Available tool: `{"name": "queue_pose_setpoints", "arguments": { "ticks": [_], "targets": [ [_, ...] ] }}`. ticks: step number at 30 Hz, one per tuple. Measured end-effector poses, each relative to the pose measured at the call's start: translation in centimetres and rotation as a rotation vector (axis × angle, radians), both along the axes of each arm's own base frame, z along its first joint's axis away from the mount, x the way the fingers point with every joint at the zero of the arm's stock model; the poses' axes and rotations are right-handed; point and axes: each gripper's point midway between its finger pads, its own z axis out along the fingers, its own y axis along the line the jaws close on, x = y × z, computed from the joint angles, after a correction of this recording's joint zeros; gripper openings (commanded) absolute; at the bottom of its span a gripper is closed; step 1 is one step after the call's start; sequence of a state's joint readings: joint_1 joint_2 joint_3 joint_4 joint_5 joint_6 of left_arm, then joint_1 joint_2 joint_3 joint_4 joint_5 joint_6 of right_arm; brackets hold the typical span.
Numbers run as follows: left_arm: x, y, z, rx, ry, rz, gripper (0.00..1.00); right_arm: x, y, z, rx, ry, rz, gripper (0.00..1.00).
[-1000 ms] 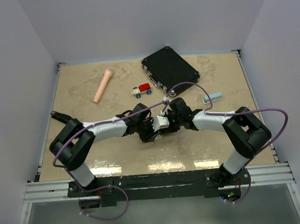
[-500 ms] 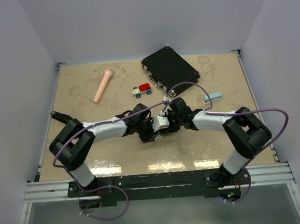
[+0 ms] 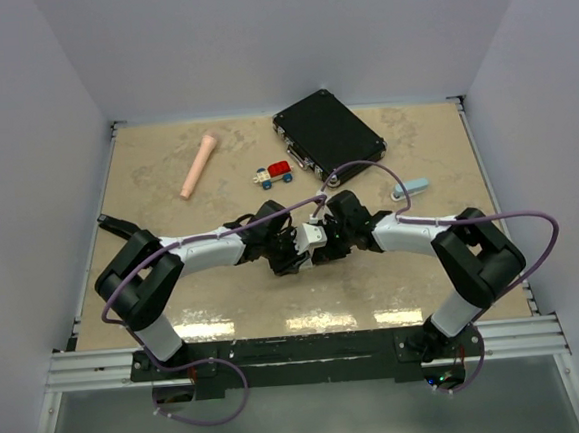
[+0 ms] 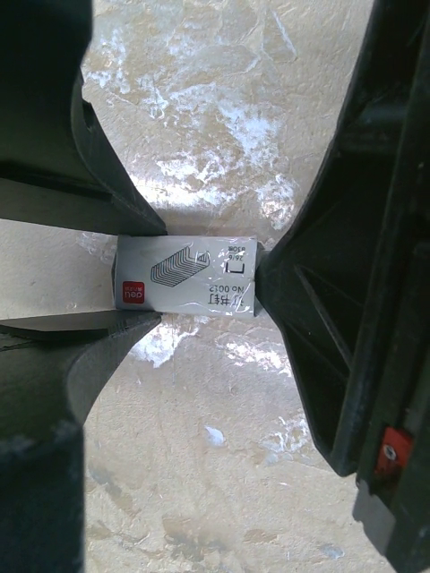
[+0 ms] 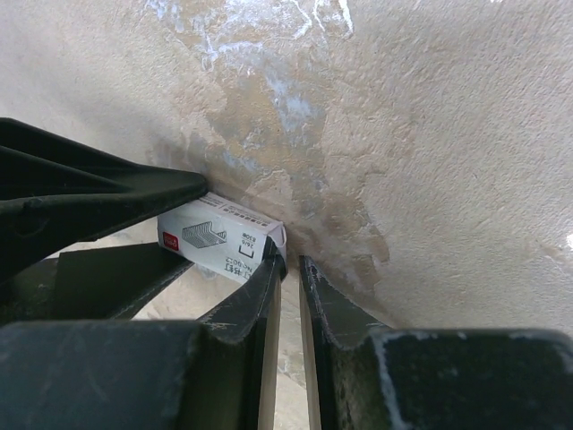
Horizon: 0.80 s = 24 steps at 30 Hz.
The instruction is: Load the staples into the stapler
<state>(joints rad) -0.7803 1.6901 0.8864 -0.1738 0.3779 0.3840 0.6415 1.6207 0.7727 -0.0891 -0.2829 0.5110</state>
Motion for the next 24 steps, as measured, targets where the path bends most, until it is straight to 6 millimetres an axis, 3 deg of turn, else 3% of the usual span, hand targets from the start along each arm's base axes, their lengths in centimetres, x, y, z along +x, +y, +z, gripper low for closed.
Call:
{"name": "queue_pose_setpoints", "arguments": {
  "ticks": [5, 9, 18, 24],
  "targets": [
    [-0.1, -0.1, 0.0, -0.002, 0.001, 0.001, 0.42, -0.2, 0.3, -0.1, 0.000, 0.002, 0.010, 0.15],
    [-0.1, -0.2, 0.0, -0.001, 0.000, 0.002, 0.42, -0.3, 0.7, 0.0, -0.007, -0.004, 0.028, 0.00],
    [-0.1, 0.0, 0.0, -0.005, -0.017, 0.029, 0.47, -0.2, 0.1, 0.0, -0.092, -0.014, 0.011, 0.00],
    [-0.3, 1.1, 0.0, 0.012, -0.035, 0.069, 0.55, 0.3, -1.8, 0.3, -0.201, -0.028, -0.036, 0.00]
  ]
}}
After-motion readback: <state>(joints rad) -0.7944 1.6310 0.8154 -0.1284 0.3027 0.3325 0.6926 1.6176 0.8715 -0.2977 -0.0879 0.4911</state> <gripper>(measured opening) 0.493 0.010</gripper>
